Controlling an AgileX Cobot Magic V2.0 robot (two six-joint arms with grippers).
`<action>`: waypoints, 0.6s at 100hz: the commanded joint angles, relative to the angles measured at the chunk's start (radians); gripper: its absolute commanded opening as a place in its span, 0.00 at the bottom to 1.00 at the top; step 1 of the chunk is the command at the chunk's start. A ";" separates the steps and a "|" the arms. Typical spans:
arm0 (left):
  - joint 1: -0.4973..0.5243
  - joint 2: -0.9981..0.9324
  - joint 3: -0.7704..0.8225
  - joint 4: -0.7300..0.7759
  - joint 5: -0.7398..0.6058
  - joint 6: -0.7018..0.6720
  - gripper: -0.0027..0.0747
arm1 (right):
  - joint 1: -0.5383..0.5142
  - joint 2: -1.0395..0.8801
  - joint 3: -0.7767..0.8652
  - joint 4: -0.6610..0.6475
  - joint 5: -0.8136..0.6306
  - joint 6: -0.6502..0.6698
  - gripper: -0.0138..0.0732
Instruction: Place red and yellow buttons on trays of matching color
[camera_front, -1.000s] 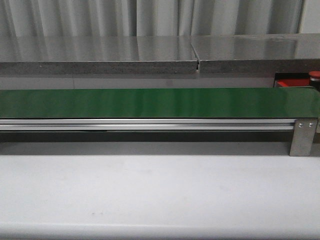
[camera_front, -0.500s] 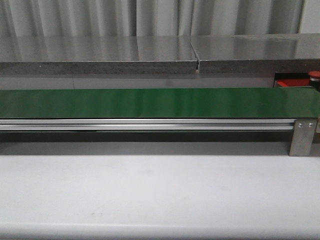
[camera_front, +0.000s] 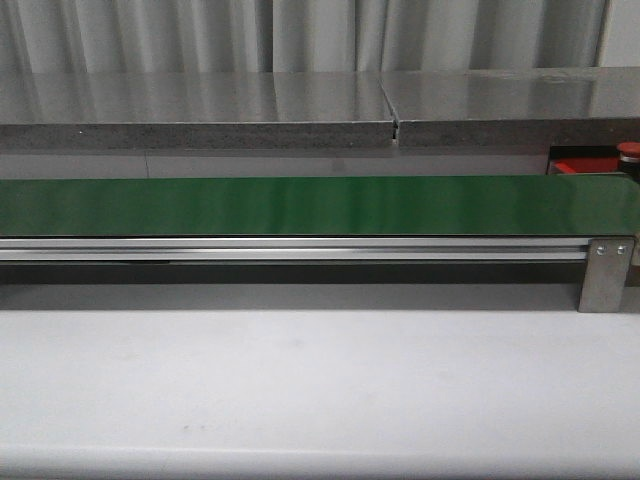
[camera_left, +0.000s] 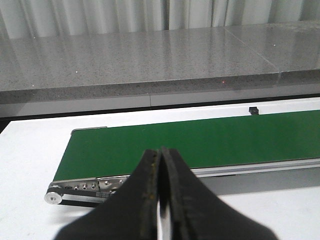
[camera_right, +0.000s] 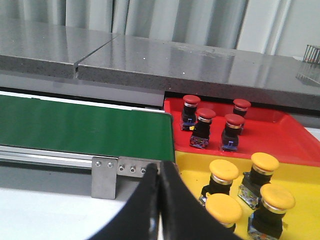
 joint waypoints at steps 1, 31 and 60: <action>-0.007 0.012 -0.025 -0.017 -0.073 0.000 0.01 | 0.000 -0.021 -0.023 -0.002 -0.080 0.004 0.02; -0.007 0.012 -0.025 -0.017 -0.073 0.000 0.01 | 0.000 -0.021 -0.023 -0.002 -0.079 0.004 0.02; -0.007 0.012 -0.025 -0.017 -0.073 0.000 0.01 | 0.000 -0.021 -0.023 -0.002 -0.079 0.004 0.02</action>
